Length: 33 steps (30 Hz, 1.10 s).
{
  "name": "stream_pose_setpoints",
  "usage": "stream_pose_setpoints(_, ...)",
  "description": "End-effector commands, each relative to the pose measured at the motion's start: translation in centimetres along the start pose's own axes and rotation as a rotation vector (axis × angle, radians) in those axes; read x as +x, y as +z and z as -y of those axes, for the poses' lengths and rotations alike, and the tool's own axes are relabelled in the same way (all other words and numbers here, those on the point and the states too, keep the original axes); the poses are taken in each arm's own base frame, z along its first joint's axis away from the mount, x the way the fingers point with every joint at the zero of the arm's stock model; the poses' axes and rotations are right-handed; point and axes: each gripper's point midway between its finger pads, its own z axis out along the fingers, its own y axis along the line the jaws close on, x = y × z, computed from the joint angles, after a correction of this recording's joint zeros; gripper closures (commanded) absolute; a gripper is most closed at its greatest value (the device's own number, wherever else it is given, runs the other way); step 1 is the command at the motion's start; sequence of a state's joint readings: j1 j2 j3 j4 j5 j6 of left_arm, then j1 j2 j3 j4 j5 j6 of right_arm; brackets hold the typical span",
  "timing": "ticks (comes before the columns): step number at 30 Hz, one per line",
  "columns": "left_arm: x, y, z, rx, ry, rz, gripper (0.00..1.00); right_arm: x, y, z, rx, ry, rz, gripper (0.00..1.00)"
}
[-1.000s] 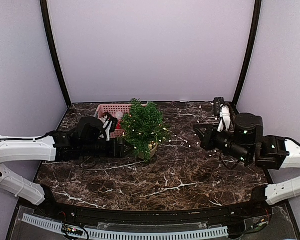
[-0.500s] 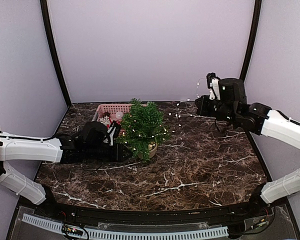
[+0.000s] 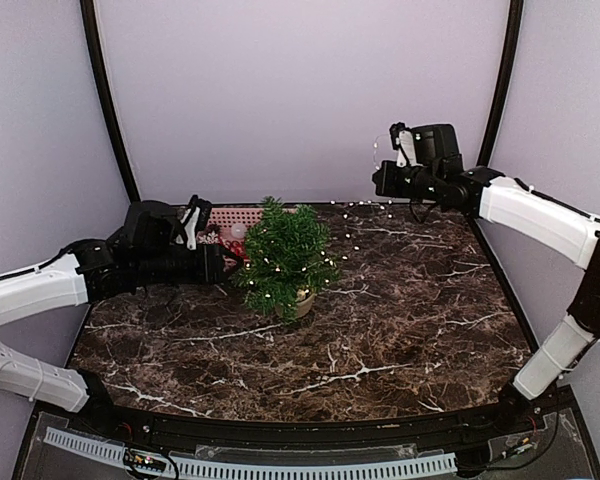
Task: Decorate the small christmas tree
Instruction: Wrap the side of the string light in the gap of the branches.
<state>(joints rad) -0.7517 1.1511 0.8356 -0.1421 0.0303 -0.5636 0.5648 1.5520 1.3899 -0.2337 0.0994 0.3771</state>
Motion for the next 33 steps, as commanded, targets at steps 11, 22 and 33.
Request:
stream_pose_setpoints(11, -18.1, 1.1, 5.2, 0.239, 0.241, 0.224, 0.25, -8.0, 3.3, -6.6, -0.311, -0.039, 0.135, 1.00)
stream_pose_setpoints(22, -22.3, 7.9, 6.6, 0.379, 0.339, 0.182, 0.15, -10.6, 1.3, -10.7, -0.539, -0.095, 0.233, 1.00)
stream_pose_setpoints(33, -22.5, 9.5, 6.8, 0.489, 0.259, 0.150, 0.47, -10.8, 1.2, -10.9, -0.547, -0.118, 0.241, 1.00)
